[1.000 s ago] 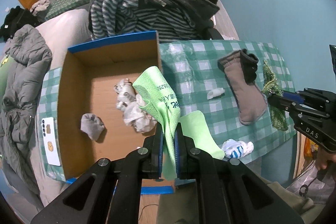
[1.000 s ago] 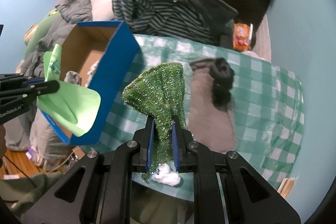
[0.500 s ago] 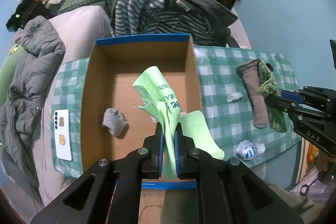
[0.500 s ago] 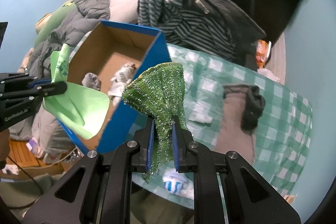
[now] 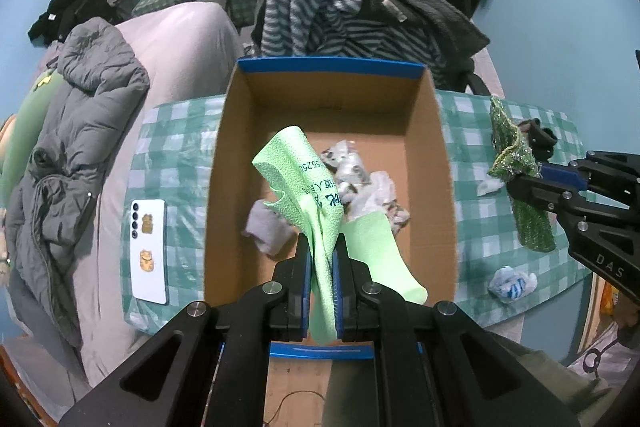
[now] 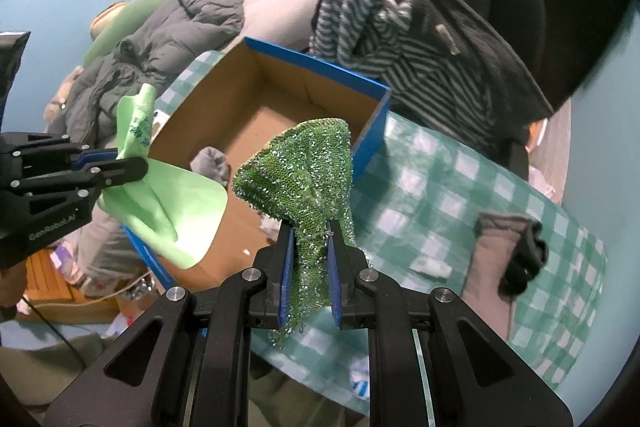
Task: Organize soft objects
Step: 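Carry the lime-green cloth and green knit item over the cardboard box with both tools, then open both tools to drop the cloth and knit item into the box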
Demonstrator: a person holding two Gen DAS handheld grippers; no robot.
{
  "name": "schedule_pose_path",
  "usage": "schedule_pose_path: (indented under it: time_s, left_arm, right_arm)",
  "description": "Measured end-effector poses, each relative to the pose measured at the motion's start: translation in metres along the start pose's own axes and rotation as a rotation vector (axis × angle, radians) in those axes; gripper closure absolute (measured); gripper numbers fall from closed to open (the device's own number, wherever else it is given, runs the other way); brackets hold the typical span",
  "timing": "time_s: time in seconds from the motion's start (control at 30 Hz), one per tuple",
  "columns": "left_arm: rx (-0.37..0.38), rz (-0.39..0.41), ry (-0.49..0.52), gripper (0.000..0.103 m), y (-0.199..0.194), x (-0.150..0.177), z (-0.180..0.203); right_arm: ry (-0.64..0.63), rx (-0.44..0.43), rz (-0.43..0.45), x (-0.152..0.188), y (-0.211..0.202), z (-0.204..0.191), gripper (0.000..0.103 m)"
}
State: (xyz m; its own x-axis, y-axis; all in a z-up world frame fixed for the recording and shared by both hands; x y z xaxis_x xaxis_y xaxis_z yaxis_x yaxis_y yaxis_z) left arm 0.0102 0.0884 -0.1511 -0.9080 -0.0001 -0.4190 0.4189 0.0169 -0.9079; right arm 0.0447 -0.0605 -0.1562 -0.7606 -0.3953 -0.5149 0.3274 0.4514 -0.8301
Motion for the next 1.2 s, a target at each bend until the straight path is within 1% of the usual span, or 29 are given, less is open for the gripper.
schedule_pose_path:
  time_s: [0.2,0.33,0.63,0.9,1.13,1.2]
  left_arm:
    - [-0.015,-0.015,-0.005,0.094,0.010,0.002,-0.020]
    - [-0.012,-0.023,-0.007,0.094,0.016,0.002,-0.030]
    - [-0.016,-0.038,-0.003,0.094,0.032,-0.008,-0.044]
    - [-0.018,-0.050,0.012,0.094,0.051,-0.017,-0.045]
    - [-0.022,-0.079,0.038,0.093,0.064,-0.018,-0.041]
    - [-0.024,-0.085,0.047,0.093,0.066,-0.017,-0.039]
  right_arm:
    - [-0.028,-0.019,-0.016,-0.011,0.018,-0.020,0.089]
    - [-0.034,-0.034,-0.028,-0.019,0.030,-0.033,0.089]
    - [-0.034,-0.051,-0.066,-0.033,0.058,-0.043,0.089]
    - [-0.034,-0.056,-0.106,-0.038,0.079,-0.042,0.089]
    - [-0.021,-0.058,-0.131,-0.040,0.091,-0.041,0.089]
    - [-0.017,-0.061,-0.145,-0.039,0.093,-0.041,0.085]
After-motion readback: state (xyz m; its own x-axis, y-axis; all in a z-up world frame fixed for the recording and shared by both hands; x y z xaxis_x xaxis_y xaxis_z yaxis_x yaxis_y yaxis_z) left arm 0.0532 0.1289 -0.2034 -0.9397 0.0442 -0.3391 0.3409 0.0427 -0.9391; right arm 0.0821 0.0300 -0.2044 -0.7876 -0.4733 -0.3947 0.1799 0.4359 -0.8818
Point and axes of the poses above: each gripper's, at about its wrist camera, not at the fingertips, and y roughly the way its jaws point, z to its right, x to its underside, the point moved 5 cm from there along y, roughly the way its jaws point, and after that the axes turned 10 degrees about z, right-handed, at the moved point
